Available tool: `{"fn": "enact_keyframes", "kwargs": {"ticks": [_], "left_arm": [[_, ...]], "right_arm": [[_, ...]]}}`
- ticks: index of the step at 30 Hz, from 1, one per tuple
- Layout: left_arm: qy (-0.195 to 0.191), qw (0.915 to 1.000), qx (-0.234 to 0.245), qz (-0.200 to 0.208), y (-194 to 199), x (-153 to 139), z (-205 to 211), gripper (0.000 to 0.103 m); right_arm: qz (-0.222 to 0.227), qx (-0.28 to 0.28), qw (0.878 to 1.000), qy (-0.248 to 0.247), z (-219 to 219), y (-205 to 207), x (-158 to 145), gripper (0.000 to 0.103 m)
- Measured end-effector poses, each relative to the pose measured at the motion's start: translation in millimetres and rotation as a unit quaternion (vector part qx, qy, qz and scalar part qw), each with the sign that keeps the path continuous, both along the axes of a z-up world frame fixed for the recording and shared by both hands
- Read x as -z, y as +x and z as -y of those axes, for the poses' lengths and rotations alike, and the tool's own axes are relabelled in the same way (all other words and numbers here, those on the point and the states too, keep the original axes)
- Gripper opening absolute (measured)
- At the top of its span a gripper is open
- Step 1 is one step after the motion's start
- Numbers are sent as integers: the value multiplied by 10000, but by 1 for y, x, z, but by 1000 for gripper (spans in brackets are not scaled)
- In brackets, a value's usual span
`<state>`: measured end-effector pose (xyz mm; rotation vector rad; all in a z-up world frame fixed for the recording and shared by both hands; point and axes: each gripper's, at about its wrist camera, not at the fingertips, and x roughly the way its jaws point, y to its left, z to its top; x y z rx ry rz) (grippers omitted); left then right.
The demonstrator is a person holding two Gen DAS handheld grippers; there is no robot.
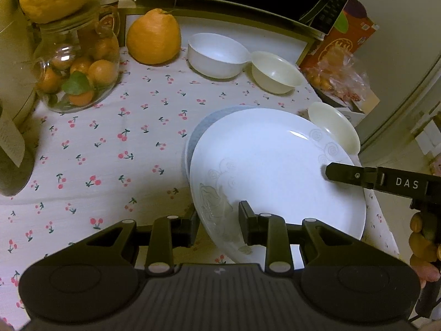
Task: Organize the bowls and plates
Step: 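Carry both held white plates over the blue-patterned plate stack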
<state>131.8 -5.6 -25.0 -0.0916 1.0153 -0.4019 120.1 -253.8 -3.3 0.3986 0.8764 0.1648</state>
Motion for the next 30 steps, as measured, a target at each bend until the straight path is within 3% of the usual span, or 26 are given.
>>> {"fn": "enact_keyframes", "kwargs": {"ticks": [24, 30], "left_arm": [[334, 9991, -197, 189, 1, 2, 11, 28], [349, 9985, -363, 218, 3, 4, 12, 28]], "right_arm": [[-135, 69, 9997, -176, -4, 7, 10, 16], [-43, -14, 9987, -498, -14, 6, 8, 16]]}}
